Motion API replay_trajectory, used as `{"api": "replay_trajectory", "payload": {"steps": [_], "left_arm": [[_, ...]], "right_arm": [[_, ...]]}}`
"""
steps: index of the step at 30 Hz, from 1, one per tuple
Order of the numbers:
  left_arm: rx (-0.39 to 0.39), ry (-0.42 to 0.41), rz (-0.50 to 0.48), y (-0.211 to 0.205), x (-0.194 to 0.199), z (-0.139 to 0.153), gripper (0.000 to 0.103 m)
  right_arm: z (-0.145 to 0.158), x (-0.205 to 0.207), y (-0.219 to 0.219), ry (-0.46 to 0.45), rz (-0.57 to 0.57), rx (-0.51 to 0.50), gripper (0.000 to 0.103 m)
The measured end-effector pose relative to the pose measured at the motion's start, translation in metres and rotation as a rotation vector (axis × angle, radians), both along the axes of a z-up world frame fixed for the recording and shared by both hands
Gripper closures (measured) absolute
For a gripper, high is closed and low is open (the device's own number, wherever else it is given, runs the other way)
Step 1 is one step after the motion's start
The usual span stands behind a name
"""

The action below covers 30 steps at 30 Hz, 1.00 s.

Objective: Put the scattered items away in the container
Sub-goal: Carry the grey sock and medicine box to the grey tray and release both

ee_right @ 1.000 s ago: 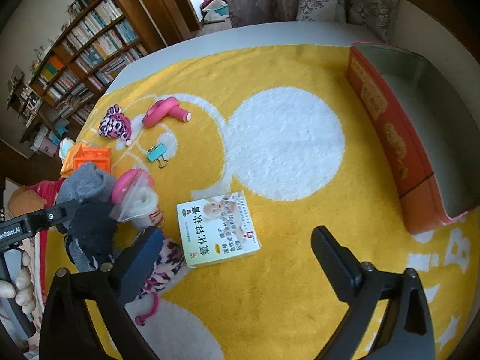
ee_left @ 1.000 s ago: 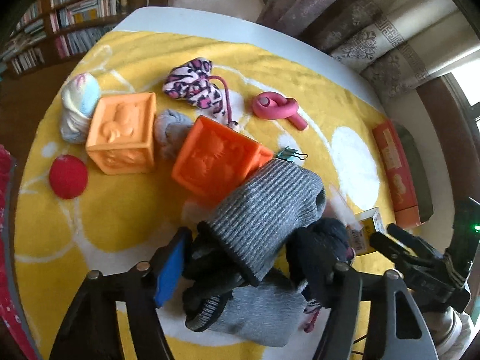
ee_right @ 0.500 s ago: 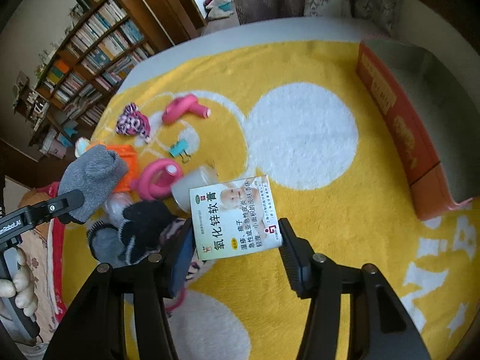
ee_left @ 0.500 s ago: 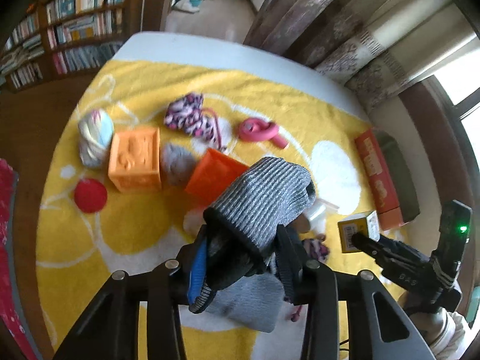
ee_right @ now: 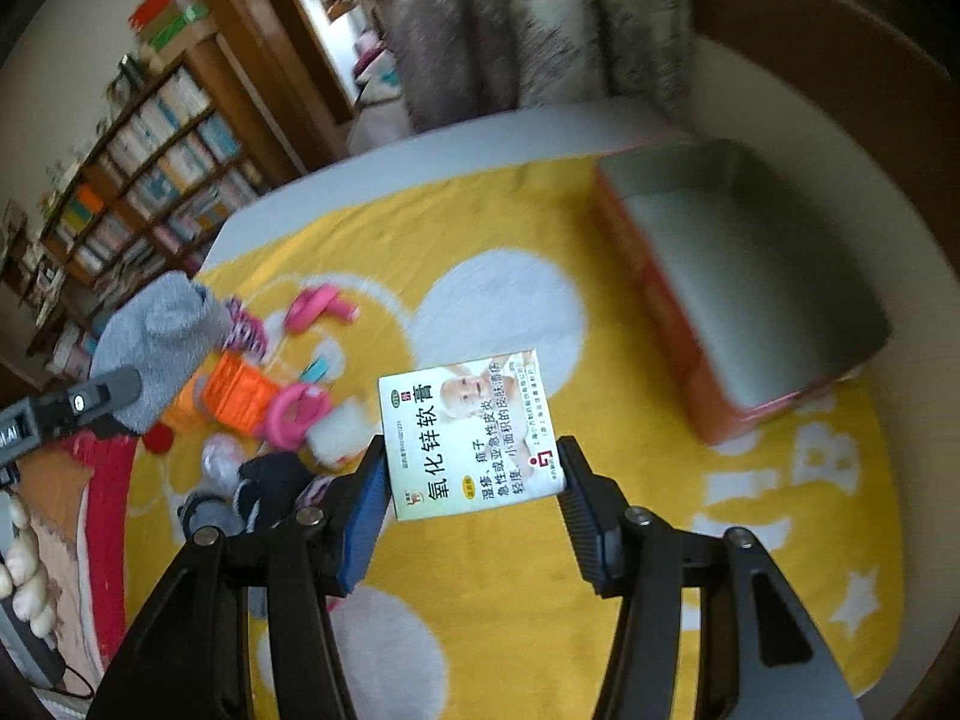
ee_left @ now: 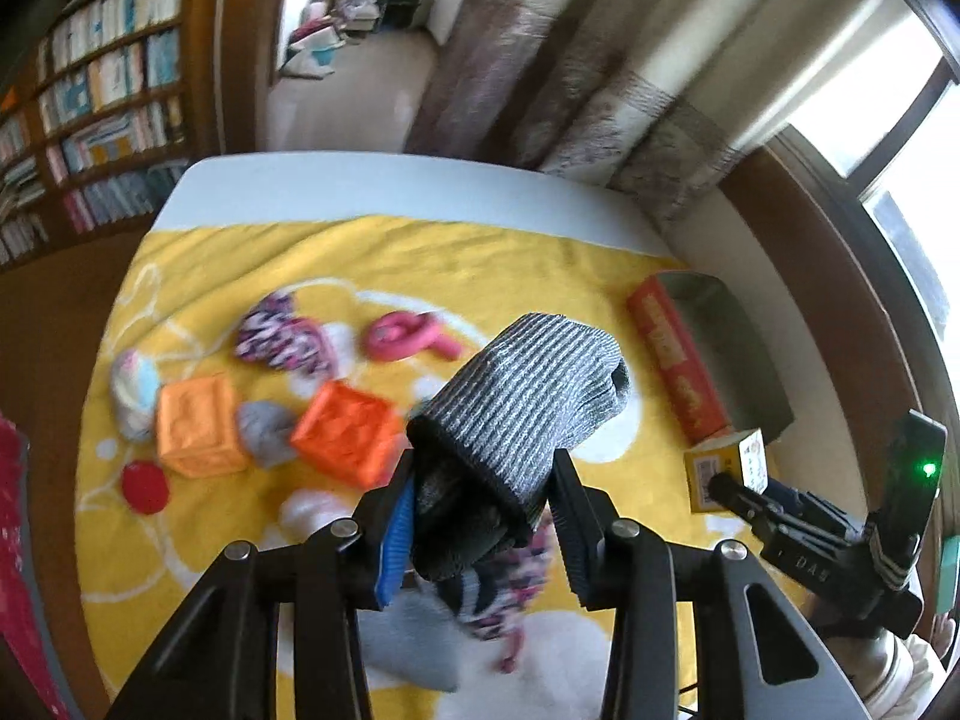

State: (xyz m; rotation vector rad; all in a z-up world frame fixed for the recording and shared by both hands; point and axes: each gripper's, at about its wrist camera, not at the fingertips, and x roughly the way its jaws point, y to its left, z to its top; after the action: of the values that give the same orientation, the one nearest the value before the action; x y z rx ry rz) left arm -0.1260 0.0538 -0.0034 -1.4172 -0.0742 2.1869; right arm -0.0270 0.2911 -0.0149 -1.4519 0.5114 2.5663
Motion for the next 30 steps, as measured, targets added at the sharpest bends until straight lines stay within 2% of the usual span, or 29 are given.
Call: {"api": "replay_trajectory", "payload": {"steps": [12,22,23,25,27,28,30], "left_arm": [[0.024,0.05,-0.14,0.139,0.009,0.03,0.06],[0.069,0.113,-0.208,0.255,-0.001,0.061,0.059],[0.073,0.118,-0.218,0.269,-0.003,0.065,0.053],[0.086,0.136,-0.229,0.287,-0.007,0.071,0.052],[0.093,0.139,-0.234,0.297,-0.009,0.077,0.051],[0.094,0.137,-0.231,0.301,-0.01,0.079,0.049],[0.092,0.152,-0.219,0.3,-0.008,0.082,0.034]], "right_arm": [[0.03,0.034,0.11,0.09,-0.13,0.091,0.045],[0.048,0.029,0.163,0.172,-0.145,0.148,0.043],[0.051,0.027,0.168,0.181,-0.145,0.151,0.043],[0.056,0.023,0.175,0.195,-0.136,0.157,0.039],[0.059,0.021,0.18,0.198,-0.134,0.168,0.027],[0.059,0.021,0.182,0.204,-0.135,0.169,0.025],[0.057,0.022,0.185,0.208,-0.133,0.16,0.024]]}}
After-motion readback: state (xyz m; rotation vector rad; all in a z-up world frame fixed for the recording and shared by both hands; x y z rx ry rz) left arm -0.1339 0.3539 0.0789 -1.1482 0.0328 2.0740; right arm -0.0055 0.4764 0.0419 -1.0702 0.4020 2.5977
